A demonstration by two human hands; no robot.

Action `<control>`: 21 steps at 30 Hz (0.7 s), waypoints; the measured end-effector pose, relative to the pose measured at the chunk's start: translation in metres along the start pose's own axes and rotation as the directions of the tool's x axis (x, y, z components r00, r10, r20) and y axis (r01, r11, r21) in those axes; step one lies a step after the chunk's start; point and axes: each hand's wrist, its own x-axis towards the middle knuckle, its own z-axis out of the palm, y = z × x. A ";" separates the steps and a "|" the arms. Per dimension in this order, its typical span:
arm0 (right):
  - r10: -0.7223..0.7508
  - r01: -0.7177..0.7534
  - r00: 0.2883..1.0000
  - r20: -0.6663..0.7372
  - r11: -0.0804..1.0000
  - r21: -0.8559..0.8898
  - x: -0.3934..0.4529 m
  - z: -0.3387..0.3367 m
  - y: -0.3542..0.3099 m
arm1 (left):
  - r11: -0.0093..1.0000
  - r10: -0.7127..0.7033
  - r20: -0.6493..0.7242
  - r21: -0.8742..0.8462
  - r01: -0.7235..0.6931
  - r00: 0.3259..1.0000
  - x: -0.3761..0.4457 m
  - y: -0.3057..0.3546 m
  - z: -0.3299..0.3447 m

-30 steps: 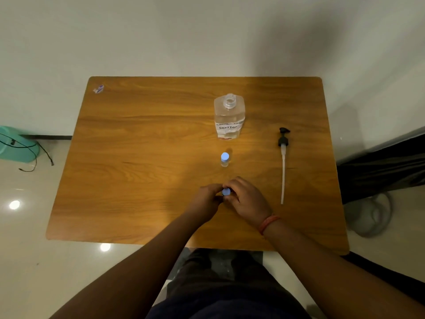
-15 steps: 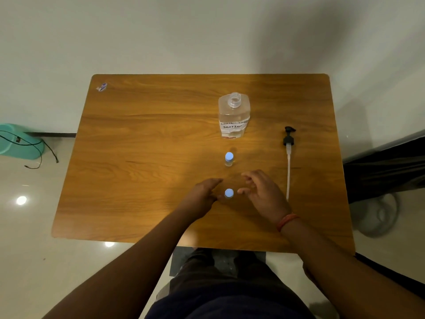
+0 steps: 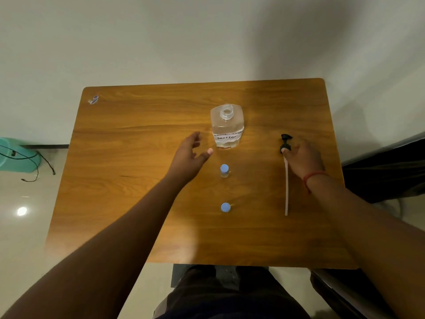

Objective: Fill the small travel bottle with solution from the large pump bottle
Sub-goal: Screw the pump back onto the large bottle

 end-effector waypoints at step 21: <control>0.036 -0.028 0.994 0.100 0.996 -0.081 0.031 -0.006 -0.018 | 0.980 0.199 0.125 -0.047 -0.194 0.972 0.053 0.047 0.003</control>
